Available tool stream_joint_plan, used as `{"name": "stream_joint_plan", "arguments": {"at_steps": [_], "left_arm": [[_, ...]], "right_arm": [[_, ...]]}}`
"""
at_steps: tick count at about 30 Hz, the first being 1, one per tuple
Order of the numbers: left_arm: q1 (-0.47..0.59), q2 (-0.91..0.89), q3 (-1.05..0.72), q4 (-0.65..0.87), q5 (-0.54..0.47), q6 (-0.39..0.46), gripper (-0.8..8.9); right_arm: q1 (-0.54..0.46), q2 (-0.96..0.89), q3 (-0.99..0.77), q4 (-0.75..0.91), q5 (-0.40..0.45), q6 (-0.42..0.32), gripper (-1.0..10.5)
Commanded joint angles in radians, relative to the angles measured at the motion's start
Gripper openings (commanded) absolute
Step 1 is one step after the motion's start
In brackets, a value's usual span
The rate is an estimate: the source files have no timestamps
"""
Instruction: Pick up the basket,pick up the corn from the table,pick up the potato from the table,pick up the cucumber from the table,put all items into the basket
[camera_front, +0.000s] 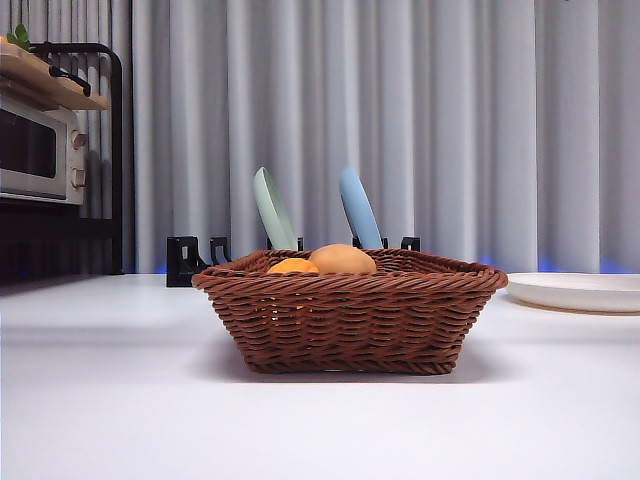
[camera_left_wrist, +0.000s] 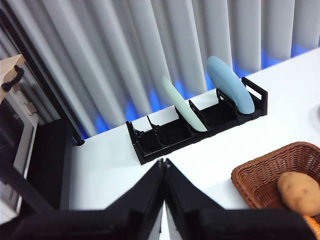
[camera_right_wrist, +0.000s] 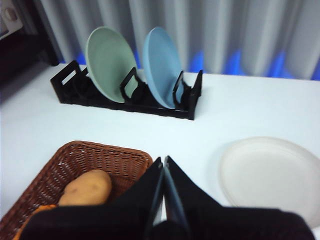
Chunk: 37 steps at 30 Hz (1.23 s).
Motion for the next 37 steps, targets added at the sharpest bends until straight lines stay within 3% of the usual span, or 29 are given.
{"name": "stream_joint_plan", "arguments": {"at_steps": [1, 5, 7, 9, 22, 24, 28, 37], "left_arm": [[0.03, -0.098, -0.196, 0.085, 0.012, 0.016, -0.09], [0.055, -0.232, -0.395, 0.134, 0.064, -0.002, -0.08], [0.053, -0.305, -0.452, 0.096, 0.116, -0.05, -0.08], [0.053, -0.335, -0.45, 0.06, 0.146, -0.084, -0.06], [0.054, -0.276, -0.45, 0.056, 0.157, -0.086, -0.03], [0.056, -0.265, -0.45, 0.058, 0.127, -0.024, -0.03], [0.064, -0.276, -0.468, 0.048, 0.136, -0.022, -0.03], [0.27, -0.54, -0.775, 0.215, 0.261, -0.001, -0.03]], "right_arm": [[0.039, -0.082, -0.132, 0.066, 0.047, -0.008, -0.2], [0.109, -0.23, -0.3, 0.135, 0.12, 0.006, -0.2], [0.127, -0.303, -0.334, 0.043, 0.129, 0.04, -0.2], [0.125, -0.329, -0.334, -0.024, 0.13, 0.09, 0.0], [0.126, -0.341, -0.334, -0.088, 0.129, 0.089, 0.0], [0.126, -0.341, -0.334, -0.089, 0.129, 0.089, 0.0], [0.126, -0.341, -0.334, -0.089, 0.129, 0.089, 0.0], [0.126, -0.341, -0.334, -0.089, 0.129, 0.089, 0.0]]}}
